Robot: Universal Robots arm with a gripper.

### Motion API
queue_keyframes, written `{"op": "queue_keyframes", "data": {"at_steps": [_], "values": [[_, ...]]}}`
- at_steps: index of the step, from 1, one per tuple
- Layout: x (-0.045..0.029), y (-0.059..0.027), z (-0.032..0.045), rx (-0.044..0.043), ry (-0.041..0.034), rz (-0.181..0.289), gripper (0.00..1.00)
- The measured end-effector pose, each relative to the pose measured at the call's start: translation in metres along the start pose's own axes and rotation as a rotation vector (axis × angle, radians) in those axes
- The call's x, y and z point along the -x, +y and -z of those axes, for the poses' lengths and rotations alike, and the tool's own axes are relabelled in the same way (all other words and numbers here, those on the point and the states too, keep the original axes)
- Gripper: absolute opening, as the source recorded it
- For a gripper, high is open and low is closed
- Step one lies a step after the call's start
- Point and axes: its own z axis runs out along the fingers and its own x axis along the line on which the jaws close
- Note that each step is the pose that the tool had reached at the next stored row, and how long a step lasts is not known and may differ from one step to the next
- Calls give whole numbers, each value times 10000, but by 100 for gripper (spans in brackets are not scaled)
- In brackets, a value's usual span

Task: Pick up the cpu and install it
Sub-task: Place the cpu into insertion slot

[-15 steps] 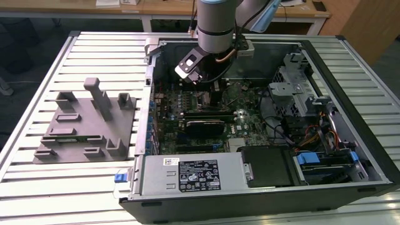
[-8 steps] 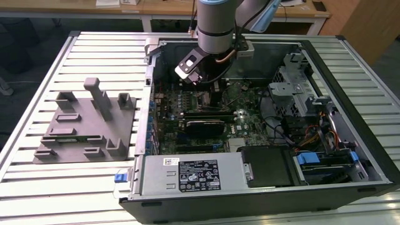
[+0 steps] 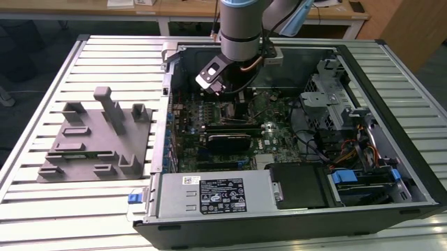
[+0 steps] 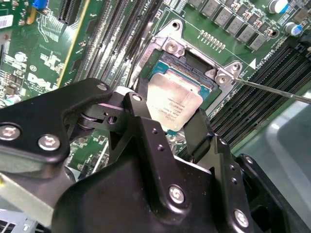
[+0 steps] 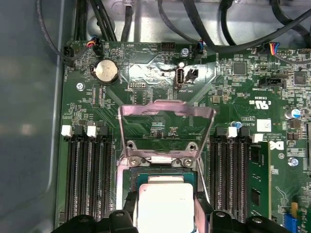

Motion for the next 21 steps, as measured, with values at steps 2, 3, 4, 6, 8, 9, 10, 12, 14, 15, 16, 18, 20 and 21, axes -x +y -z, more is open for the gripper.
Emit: {"op": "queue_keyframes", "data": {"at_steps": [2,3,4,6,8,9,10,12,14,15,16,18,20,21], "values": [[-10,-1,-11,-1,-1,0,54],[-16,-1,-16,-1,-2,1,54],[-19,-1,-22,0,0,0,54],[-20,-2,-37,-1,-1,-5,54],[-20,-3,-48,-2,-3,-18,54],[-21,-3,-52,-2,-3,-23,54],[-21,-4,-56,-2,-4,-27,54],[-22,-5,-63,-2,-4,-32,54],[-23,-9,-67,-2,-5,-35,54],[-23,-13,-69,-2,-5,-35,54],[-23,-15,-71,-2,-5,-35,54],[-24,-16,-75,-2,-3,-41,54],[-24,-17,-83,-2,-6,-74,54],[-24,-18,-85,-4,-9,-94,54]]}}
